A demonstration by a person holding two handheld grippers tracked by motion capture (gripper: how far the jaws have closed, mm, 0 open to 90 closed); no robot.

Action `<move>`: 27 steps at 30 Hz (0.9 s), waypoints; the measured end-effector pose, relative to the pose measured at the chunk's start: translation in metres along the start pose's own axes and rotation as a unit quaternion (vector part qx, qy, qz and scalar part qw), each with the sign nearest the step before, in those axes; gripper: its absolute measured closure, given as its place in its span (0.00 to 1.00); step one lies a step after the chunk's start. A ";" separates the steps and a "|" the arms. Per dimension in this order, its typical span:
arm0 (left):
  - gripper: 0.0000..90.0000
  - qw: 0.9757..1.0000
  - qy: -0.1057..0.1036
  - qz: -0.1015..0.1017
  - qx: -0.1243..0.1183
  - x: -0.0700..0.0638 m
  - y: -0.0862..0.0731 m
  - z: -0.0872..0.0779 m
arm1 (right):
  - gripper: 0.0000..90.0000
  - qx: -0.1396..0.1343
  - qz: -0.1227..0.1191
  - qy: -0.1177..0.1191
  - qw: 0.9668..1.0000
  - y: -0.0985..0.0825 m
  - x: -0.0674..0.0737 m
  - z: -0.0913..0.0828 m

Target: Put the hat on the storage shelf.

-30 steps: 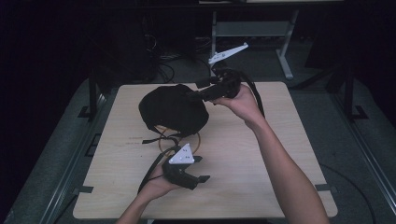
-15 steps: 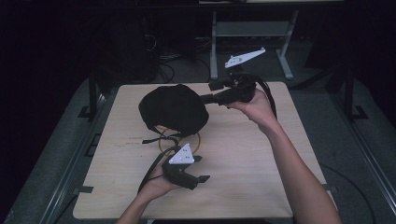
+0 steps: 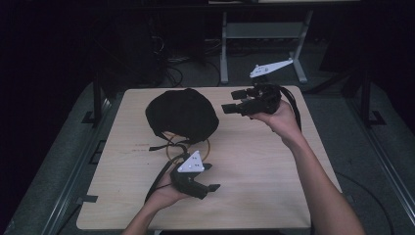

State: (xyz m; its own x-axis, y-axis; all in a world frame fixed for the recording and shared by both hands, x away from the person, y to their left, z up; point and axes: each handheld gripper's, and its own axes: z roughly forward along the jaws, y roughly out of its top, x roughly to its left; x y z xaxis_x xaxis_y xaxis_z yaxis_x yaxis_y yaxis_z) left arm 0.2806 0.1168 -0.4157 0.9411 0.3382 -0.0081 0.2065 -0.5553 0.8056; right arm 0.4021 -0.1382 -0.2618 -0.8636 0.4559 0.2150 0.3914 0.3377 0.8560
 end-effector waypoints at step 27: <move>0.32 1.000 0.008 0.002 -0.003 0.001 0.000 -0.001 | 0.28 -0.002 0.041 -0.027 0.999 -0.071 -0.022 -0.030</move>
State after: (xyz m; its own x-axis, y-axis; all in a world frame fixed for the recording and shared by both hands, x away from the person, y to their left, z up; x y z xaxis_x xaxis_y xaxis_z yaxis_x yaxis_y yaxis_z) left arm 0.2810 0.1173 -0.4153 0.9375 0.3480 0.0053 0.2005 -0.5522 0.8093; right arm 0.3837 -0.1971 -0.3126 -0.8104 0.5260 0.2579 0.4584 0.2952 0.8383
